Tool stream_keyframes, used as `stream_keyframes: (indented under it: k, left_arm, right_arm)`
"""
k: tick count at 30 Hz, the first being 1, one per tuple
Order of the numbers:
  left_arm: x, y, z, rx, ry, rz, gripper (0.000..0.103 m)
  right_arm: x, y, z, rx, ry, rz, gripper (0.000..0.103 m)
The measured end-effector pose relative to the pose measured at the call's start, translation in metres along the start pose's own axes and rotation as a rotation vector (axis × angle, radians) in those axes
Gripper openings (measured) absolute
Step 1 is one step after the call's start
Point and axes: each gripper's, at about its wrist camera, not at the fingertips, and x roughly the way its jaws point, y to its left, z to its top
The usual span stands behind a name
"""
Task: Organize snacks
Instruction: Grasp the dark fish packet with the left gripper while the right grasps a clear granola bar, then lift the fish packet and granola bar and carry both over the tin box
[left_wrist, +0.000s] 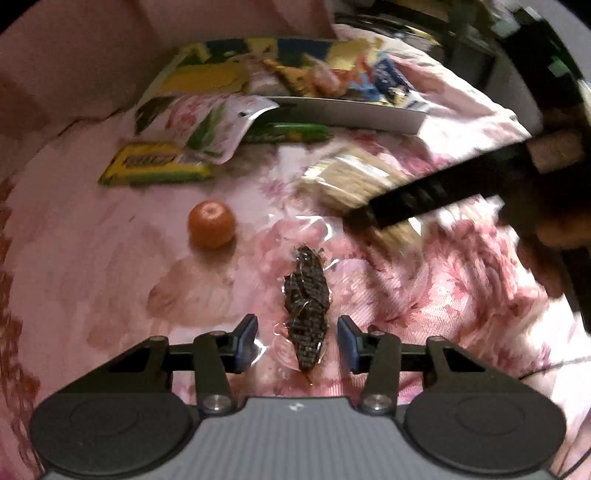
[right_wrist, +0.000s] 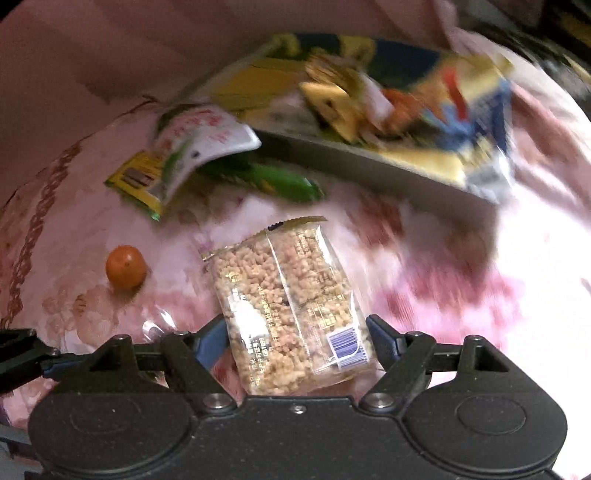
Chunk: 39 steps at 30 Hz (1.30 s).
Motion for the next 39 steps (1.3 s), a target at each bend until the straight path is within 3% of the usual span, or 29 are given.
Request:
stream_keyframes:
  k: [7, 12, 23, 28, 39]
  left_arm:
    - [-0.011, 0.013, -0.011, -0.13, 0.024, 0.009, 0.049]
    - [-0.011, 0.007, -0.017, -0.105, 0.022, 0.038, 0.048]
    - [-0.001, 0.003, -0.012, -0.073, -0.004, 0.068, 0.052]
    - [-0.001, -0.006, -0.013, -0.012, 0.008, 0.102, 0.049]
    - [-0.011, -0.005, -0.009, -0.141, 0.045, 0.141, 0.044]
  right_arm:
    - [-0.015, 0.007, -0.036, 0.122, 0.028, -0.043, 0.079]
    - [-0.02, 0.021, -0.051, 0.11, 0.014, -0.079, 0.079]
    - [-0.015, 0.016, -0.05, 0.161, -0.001, -0.065, 0.08]
    - [-0.015, 0.015, -0.049, 0.165, -0.001, -0.056, 0.079]
    - [-0.021, 0.013, -0.05, 0.168, -0.011, 0.004, 0.078]
